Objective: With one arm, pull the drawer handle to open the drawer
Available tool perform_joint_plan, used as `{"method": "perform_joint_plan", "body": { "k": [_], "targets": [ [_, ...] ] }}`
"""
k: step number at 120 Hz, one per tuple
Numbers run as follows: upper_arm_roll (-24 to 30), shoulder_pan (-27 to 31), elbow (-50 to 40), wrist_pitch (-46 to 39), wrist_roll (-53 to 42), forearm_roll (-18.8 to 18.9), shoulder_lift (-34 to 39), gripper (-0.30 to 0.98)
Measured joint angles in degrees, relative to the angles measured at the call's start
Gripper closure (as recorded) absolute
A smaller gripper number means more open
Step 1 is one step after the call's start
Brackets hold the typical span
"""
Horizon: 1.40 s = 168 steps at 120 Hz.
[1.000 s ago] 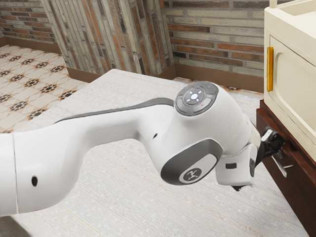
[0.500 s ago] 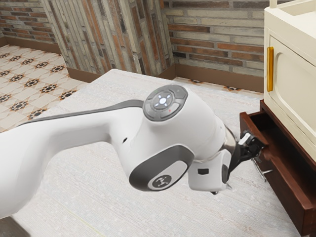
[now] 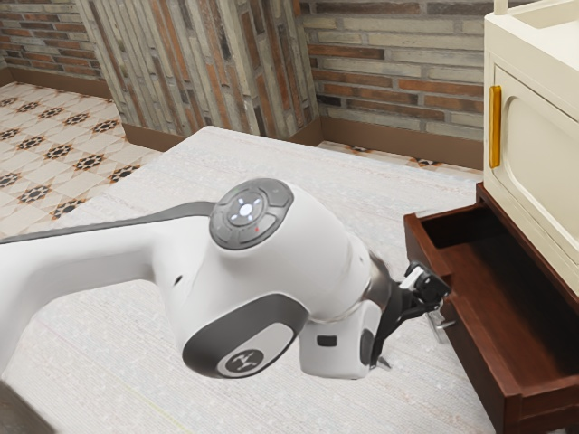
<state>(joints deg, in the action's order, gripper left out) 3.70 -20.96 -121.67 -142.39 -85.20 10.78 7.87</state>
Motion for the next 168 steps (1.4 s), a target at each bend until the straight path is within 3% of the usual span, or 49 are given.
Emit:
{"method": "perform_joint_plan", "body": {
  "k": [65,94,125,152,168],
  "targets": [
    [-2.0,0.0,-8.9,0.0,-0.2,0.0,9.3,0.04],
    [-2.0,0.0,-6.4,0.0,-0.2,0.0,10.1,0.02],
    [-1.8,0.5,10.0,6.7,3.9,-0.4,5.7,0.00],
    [-2.0,2.6,25.5,26.0,18.0,0.3,0.9,0.00],
    [-2.0,8.9,32.3,36.7,28.9,-1.1,-1.6,0.00]
  ]
}}
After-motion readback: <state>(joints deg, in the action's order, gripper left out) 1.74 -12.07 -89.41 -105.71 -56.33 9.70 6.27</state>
